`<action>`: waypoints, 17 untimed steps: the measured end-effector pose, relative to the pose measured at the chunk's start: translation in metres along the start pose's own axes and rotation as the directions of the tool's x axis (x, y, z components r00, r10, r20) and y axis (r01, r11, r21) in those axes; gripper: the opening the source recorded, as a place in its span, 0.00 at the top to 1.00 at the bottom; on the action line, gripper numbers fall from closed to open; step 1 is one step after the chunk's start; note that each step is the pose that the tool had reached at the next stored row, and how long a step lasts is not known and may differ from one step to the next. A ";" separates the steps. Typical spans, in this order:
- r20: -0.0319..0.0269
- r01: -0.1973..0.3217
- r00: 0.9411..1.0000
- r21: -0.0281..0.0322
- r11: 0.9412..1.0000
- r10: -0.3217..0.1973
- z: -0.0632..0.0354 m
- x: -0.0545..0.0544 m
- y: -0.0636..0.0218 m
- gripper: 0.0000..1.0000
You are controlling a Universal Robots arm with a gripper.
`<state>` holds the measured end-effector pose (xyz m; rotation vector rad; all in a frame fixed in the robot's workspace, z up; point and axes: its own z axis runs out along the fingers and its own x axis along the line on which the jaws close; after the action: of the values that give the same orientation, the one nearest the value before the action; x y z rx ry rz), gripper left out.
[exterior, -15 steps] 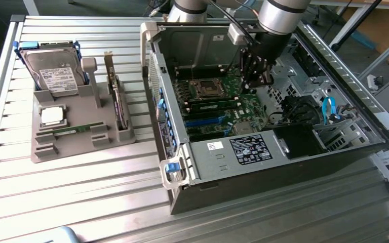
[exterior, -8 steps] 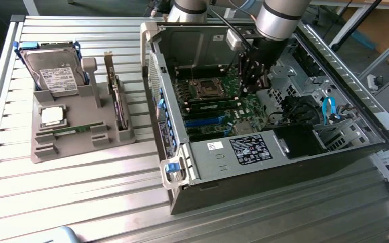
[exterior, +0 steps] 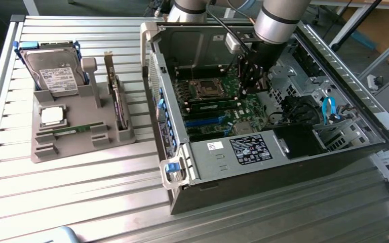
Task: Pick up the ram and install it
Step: 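Press down the ram until it locks into place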
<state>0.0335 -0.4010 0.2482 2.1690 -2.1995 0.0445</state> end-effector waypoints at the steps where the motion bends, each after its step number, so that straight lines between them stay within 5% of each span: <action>1: 0.000 0.000 1.000 0.000 1.000 0.000 0.0012 0.000 0.0000 0.89; 5: 0.000 0.000 1.000 0.000 1.000 0.000 0.0092 -0.001 -0.0001 0.89; 17: 0.000 0.000 1.000 0.000 1.000 0.000 0.0099 -0.004 -0.0001 0.89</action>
<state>0.0335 -0.3975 0.2381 2.1689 -2.1995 0.0446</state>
